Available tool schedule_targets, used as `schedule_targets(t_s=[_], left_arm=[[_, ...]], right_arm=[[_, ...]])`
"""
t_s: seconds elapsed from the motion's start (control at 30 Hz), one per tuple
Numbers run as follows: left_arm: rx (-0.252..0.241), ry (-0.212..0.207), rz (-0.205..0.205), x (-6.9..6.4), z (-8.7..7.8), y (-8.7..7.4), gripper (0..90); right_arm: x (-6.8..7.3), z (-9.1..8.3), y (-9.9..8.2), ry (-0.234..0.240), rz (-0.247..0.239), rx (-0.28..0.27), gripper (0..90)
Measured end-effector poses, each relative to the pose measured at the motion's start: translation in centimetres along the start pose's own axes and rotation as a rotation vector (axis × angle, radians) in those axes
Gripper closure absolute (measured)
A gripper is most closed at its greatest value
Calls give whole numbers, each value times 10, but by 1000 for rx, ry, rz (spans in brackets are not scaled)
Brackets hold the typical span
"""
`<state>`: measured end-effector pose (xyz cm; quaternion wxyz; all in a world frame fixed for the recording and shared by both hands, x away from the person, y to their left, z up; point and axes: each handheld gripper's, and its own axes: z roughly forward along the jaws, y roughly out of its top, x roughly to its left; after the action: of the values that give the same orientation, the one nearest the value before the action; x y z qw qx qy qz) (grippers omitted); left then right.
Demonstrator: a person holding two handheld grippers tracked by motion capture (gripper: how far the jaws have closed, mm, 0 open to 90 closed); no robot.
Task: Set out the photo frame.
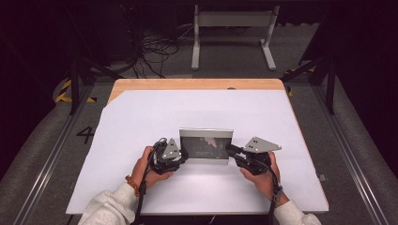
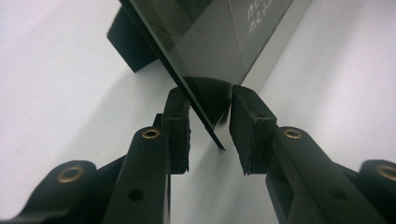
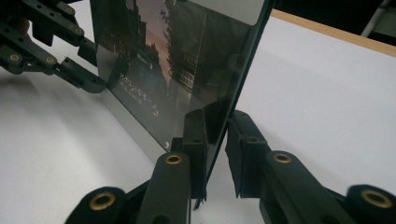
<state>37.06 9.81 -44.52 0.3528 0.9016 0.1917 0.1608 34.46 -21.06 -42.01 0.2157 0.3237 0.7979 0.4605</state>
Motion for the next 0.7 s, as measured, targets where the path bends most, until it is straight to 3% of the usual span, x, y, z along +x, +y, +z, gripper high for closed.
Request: schedule_targets(t_s=[0.23, 0.7], left_arm=[[4, 3, 17, 1, 0, 1, 683], [-1, -6, 9, 4, 0, -2, 701]], right_arm=[[0, 0, -1, -3, 0, -2, 781], [0, -1, -1, -3, -12, 3, 786]])
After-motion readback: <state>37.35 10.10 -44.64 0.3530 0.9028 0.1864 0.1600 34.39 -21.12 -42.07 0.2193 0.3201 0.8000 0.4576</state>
